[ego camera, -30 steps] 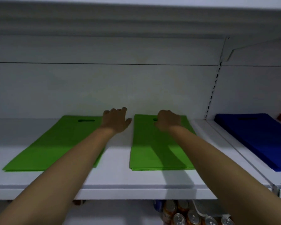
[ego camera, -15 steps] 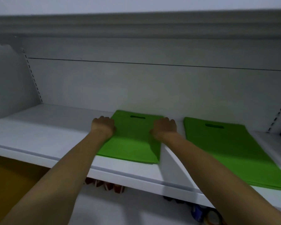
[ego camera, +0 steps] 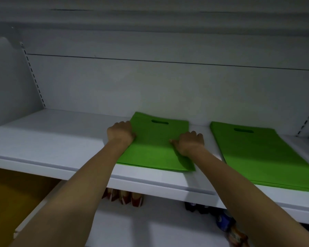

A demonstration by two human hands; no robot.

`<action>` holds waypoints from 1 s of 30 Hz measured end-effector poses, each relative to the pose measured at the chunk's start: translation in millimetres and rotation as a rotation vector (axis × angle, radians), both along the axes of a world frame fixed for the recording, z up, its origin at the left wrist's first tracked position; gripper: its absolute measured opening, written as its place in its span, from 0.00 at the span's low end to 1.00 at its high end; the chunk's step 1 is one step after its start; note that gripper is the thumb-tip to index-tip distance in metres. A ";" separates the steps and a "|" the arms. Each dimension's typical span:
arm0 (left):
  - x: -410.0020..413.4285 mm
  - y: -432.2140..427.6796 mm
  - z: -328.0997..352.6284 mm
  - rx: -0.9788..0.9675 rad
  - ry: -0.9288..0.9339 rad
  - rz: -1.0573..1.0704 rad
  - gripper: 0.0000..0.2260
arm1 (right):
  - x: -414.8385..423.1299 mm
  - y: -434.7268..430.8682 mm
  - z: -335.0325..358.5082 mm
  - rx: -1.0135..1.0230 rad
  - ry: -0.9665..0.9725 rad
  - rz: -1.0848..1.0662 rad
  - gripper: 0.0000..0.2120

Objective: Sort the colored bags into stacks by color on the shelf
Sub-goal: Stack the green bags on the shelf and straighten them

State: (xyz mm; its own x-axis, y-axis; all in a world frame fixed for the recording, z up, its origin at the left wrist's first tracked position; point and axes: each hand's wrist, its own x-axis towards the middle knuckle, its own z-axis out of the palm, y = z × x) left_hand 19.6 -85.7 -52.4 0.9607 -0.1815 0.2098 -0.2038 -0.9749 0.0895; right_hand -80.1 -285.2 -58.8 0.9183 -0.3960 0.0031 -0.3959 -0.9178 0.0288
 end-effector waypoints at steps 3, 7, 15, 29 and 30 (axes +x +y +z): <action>3.7 2.4 -5.4 -0.186 0.025 0.010 0.14 | 1.4 4.3 -3.2 -0.017 -0.027 -0.010 0.28; 8.1 9.3 -8.0 -0.350 0.031 -0.009 0.10 | 2.0 6.3 -4.8 -0.010 -0.053 -0.038 0.27; 10.7 26.7 -13.4 -0.883 -0.052 -0.253 0.07 | 11.4 -3.1 -8.8 0.614 -0.450 -0.225 0.29; 16.2 2.3 17.0 -0.976 0.020 -0.250 0.09 | 6.6 -38.2 8.1 0.954 -0.799 -0.364 0.15; 14.8 -4.9 20.2 -0.963 0.031 -0.251 0.09 | 2.3 -43.8 10.8 0.913 -0.790 -0.363 0.15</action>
State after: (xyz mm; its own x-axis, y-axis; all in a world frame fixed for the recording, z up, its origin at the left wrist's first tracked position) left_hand 34.4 -90.6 -32.2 0.9256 -0.1455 0.3494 -0.3778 -0.4126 0.8289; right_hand -77.8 -329.1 -48.1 0.6289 -0.7719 0.0929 -0.2488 -0.3131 -0.9166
